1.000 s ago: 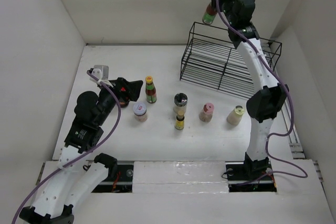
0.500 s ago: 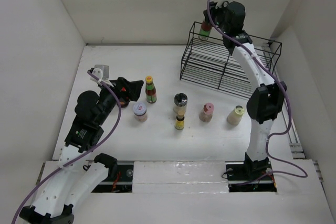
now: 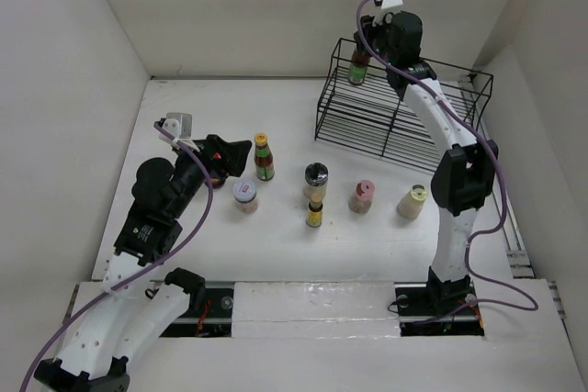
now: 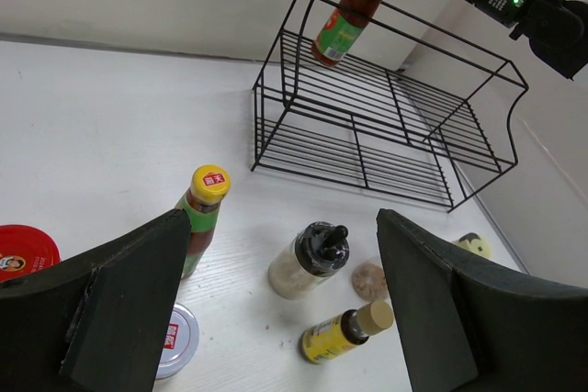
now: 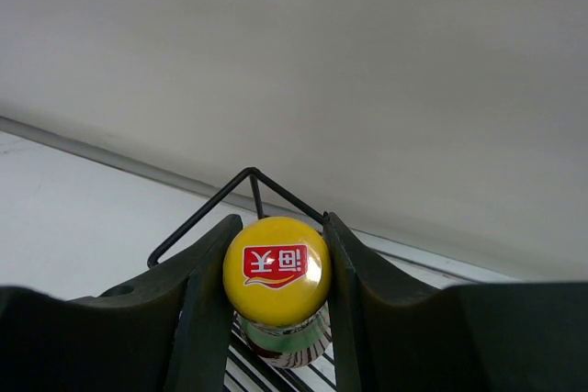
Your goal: Organize the condiment bottles
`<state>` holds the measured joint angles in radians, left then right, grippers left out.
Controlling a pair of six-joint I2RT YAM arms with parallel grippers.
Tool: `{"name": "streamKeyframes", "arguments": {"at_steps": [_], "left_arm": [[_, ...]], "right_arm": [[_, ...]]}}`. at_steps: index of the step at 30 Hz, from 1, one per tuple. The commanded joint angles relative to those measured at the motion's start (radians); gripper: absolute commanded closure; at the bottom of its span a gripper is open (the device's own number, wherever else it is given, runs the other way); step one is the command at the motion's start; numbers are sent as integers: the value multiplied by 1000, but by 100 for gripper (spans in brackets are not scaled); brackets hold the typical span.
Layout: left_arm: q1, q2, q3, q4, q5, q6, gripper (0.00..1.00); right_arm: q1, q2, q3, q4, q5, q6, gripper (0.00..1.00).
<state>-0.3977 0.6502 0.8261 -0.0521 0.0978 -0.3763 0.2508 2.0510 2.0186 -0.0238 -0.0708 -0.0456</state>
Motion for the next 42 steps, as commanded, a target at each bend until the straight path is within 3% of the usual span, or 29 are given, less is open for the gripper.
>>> {"name": "streamKeyframes", "arguments": {"at_steps": [1, 8, 11, 12, 14, 15, 19, 24, 27, 28, 29, 30, 31, 32, 34, 35, 36, 38, 39, 42], "left_arm": [[-1, 3, -5, 41, 13, -7, 22], [-1, 3, -5, 41, 13, -7, 22], [-1, 3, -5, 41, 13, -7, 22], [-1, 3, -5, 41, 13, -7, 22], [-1, 3, -5, 41, 13, -7, 22], [-1, 3, -5, 41, 13, -7, 22], [-1, -7, 4, 41, 13, -7, 22], [-1, -7, 4, 41, 2, -7, 22], [-1, -17, 4, 41, 2, -7, 28], [-1, -17, 4, 41, 2, -7, 34], [-1, -17, 4, 41, 12, -7, 40], [-1, -17, 4, 41, 13, 2, 56], [-1, -17, 4, 41, 13, 2, 63], [-1, -17, 4, 41, 25, 2, 68], [-1, -17, 4, 41, 25, 11, 75], [-1, -17, 4, 41, 1, 11, 77], [-1, -8, 4, 41, 0, 11, 78], [-1, 2, 4, 31, 0, 11, 78], [-1, 2, 4, 31, -18, 11, 71], [-1, 2, 4, 18, -79, 1, 60]], "right_arm": [[5, -23, 72, 105, -66, 38, 90], [-13, 43, 121, 96, -132, 101, 87], [-13, 55, 131, 96, -123, 110, 72], [-13, 64, 141, 96, -123, 110, 57], [-13, 64, 150, 85, -98, 110, 46], [-13, 55, 150, 85, -84, 110, 35], [-13, -3, 163, 85, -73, 110, 24], [-13, -153, 59, 99, -31, 41, 21], [37, -303, -139, 166, -30, -15, 29], [76, -340, -196, 180, -43, -28, 40], [97, -374, -313, 192, -56, -28, 67], [120, -432, -377, 234, -76, -37, 82], [146, -455, -438, 255, -101, -37, 92], [206, -475, -501, 280, -136, -37, 100], [270, -515, -679, 384, -156, -37, 100], [301, -515, -723, 403, -165, -46, 95], [353, -526, -756, 413, -182, -46, 73], [392, -526, -828, 442, -219, -46, 49], [421, -526, -845, 443, -263, -56, 35], [458, -526, -882, 409, -277, -92, 24]]}}
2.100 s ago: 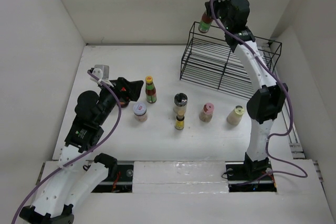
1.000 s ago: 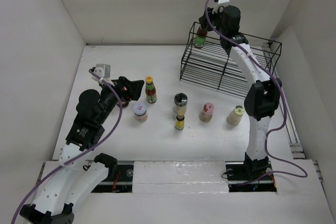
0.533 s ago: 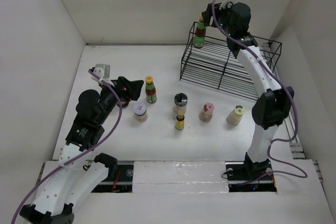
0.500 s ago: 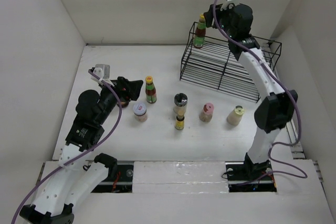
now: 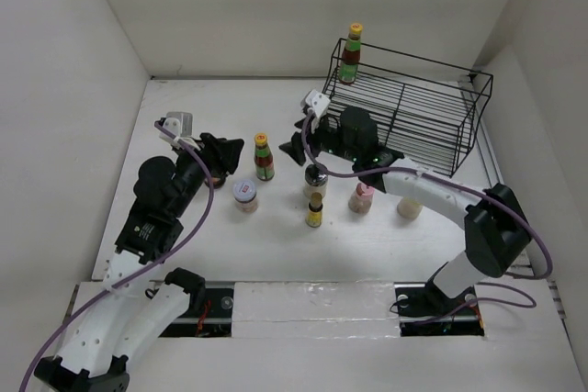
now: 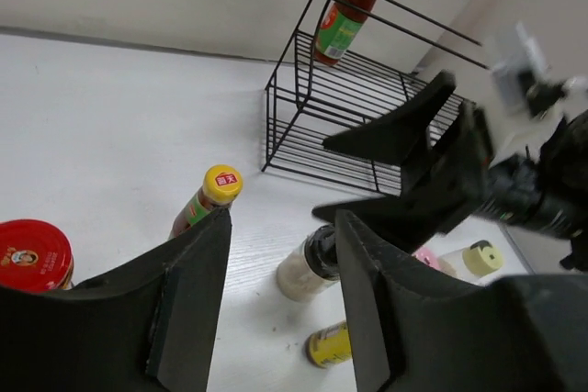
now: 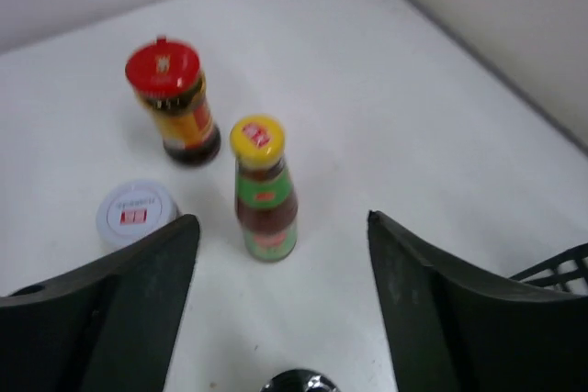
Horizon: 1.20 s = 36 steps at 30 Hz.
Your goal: Organize the condiment bottles
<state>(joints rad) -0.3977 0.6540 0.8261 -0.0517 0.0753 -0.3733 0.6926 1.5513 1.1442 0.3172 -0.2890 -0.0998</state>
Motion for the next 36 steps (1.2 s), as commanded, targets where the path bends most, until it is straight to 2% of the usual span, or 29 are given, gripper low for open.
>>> {"name": "streamKeyframes", "arguments": {"at_steps": [1, 2, 4, 5, 7, 19, 26, 28, 31, 32, 33, 34, 35, 36], "left_arm": [[-1, -2, 14, 18, -71, -3, 55], [-1, -11, 15, 6, -80, -3, 51], [-1, -34, 15, 6, -91, -3, 41], [-1, -34, 4, 18, -91, -3, 32], [-1, -44, 4, 18, -91, -3, 29], [-1, -44, 4, 26, -59, -3, 27], [-1, -44, 5, 26, -48, 7, 25], [-1, -44, 5, 26, -48, 7, 25], [-1, -33, 5, 16, -39, 7, 25], [-1, -43, 5, 16, -29, 7, 25], [-1, -44, 5, 30, -29, 7, 25], [-1, -44, 5, 30, -29, 7, 25], [-1, -44, 5, 30, -29, 7, 25], [-1, -44, 5, 21, -29, 7, 25]], "right_arm": [[30, -26, -17, 68, -59, -38, 18], [30, -16, -26, 68, -59, -49, 14], [30, 13, -26, 68, -81, -49, 14], [30, 33, -9, 68, -91, -49, 14], [39, 93, 14, 59, -114, -40, 13], [65, 351, 224, 155, -111, 1, 12], [65, 455, 289, 218, -121, 47, 24], [65, 466, 289, 244, -110, 60, 29], [65, 486, 299, 264, -110, 86, 49], [65, 486, 299, 264, -110, 86, 62], [65, 477, 299, 276, -110, 95, 67], [65, 468, 290, 304, -110, 107, 77], [65, 458, 290, 318, -110, 107, 77], [65, 449, 290, 330, -110, 107, 82]]}}
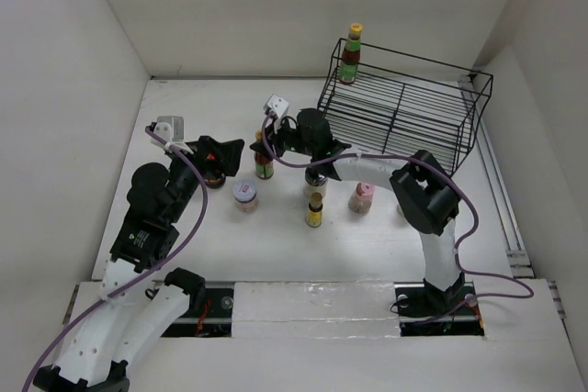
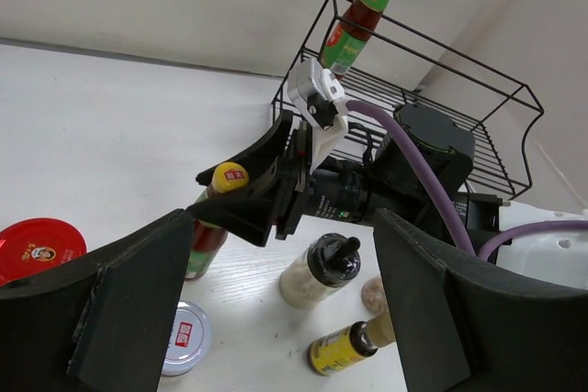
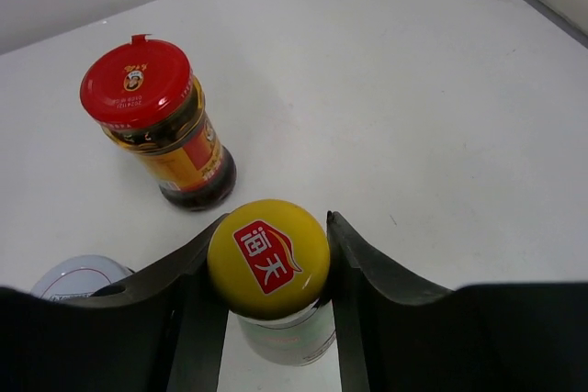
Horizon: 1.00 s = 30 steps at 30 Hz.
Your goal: Organize the condiment bottles
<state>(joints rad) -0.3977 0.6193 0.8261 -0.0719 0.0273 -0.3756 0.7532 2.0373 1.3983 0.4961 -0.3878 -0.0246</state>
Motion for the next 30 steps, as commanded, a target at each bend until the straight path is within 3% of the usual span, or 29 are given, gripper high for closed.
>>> {"name": "streamKeyframes", "arguments": {"at_steps": [1, 9, 16, 21, 24, 30], "left_arm": [[-1, -9, 5, 41, 19, 9, 25], [-1, -18, -4, 40, 8, 9, 25], [-1, -6, 5, 46, 17, 9, 25], [-1, 19, 7, 43, 31, 0, 25], [-1, 10, 7, 52, 31, 0, 25], [-1, 0, -2, 55, 56, 0, 25]], "right_arm": [[5, -57, 45, 151, -11, 41, 83], [-26, -251, 91, 183, -11, 41, 88], [-175, -523, 8, 154, 21, 32, 89], [-339, -646, 19, 44, 161, 22, 93], [-425, -646, 57, 3, 199, 22, 93], [-546, -491, 329, -166, 210, -17, 94]]}}
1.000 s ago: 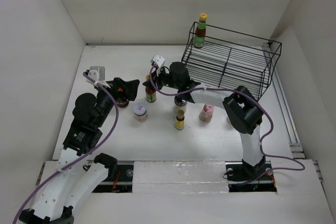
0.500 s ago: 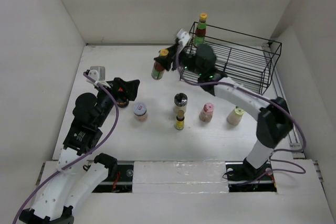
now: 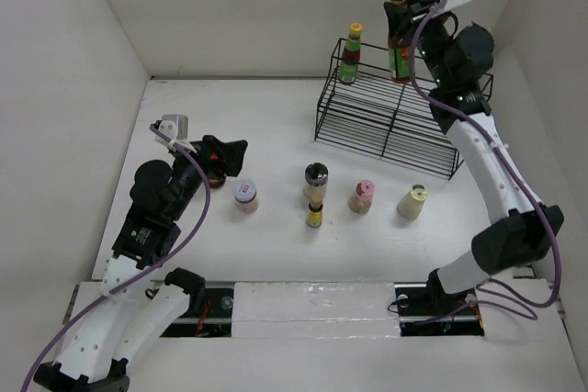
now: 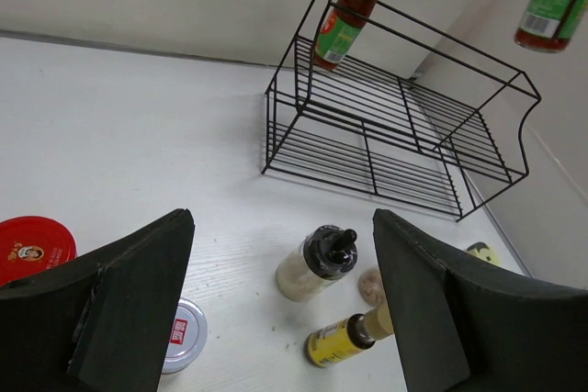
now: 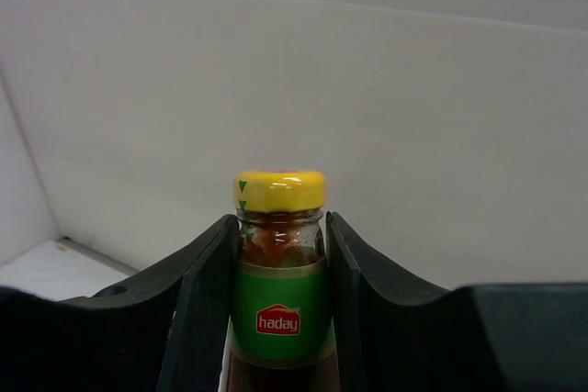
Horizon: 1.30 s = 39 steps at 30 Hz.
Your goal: Organize the condiment bottles
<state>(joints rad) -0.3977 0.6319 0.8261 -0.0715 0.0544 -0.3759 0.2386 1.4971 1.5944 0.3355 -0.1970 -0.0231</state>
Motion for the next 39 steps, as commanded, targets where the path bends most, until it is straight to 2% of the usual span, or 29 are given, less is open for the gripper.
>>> {"name": "streamKeyframes", "arguments": {"at_steps": [1, 6, 16, 31, 39], "left_arm": [[-1, -12, -2, 55, 28, 0, 25], [-1, -1, 7, 55, 28, 0, 25], [-1, -12, 7, 55, 19, 0, 25], [-1, -12, 7, 45, 18, 0, 25], [-1, -12, 7, 45, 18, 0, 25]], "right_arm": [[-57, 72, 166, -18, 5, -18, 94], [-105, 215, 370, -90, -24, -18, 94], [-114, 328, 466, -99, -24, -18, 96], [-114, 408, 498, -108, -53, -9, 96], [-96, 445, 455, -108, -27, -9, 96]]}}
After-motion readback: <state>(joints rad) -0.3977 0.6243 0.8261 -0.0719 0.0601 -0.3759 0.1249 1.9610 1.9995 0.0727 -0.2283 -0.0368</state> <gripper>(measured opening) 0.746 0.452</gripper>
